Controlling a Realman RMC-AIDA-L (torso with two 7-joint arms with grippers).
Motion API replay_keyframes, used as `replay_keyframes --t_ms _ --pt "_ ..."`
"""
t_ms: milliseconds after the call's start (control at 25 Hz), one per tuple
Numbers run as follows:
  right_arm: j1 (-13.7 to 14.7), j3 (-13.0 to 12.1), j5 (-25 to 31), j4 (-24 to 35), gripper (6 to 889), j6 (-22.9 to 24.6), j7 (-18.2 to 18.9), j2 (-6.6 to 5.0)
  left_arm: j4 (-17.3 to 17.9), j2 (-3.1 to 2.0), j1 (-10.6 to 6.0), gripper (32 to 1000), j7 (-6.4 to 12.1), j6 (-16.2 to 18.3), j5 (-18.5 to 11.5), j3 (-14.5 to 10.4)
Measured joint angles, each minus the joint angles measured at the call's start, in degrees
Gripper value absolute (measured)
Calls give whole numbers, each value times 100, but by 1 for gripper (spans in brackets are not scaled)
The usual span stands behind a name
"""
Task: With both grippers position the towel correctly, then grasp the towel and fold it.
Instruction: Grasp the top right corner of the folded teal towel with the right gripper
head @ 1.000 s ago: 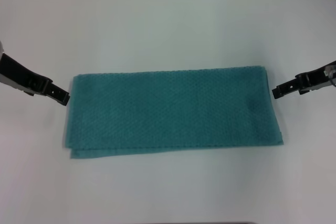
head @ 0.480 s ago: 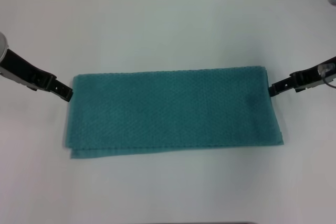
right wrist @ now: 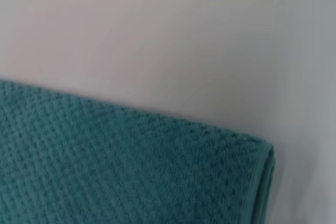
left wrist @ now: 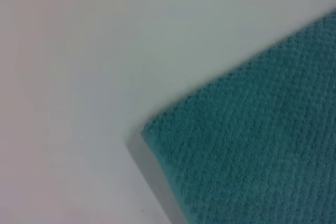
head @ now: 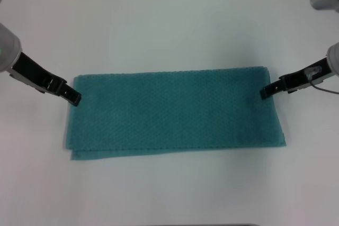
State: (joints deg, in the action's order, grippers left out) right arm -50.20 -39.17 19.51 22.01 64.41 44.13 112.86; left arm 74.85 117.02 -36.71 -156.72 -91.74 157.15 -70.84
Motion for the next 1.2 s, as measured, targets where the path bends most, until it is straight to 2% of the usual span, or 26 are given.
replay_keyframes --t_ms 160,520,1200 --pt "-4 -27 10 -85 827 -196 -2 79 -31 0 -31 899 0 0 0 -42" --pt "-40 -28 23 -91 822 -250 -2 220 -38 7 -46 894 -26 17 59 -281" --pt "6 -33 10 -171 813 -466 -61 253 -47 4 -65 894 -34 31 62 -290"
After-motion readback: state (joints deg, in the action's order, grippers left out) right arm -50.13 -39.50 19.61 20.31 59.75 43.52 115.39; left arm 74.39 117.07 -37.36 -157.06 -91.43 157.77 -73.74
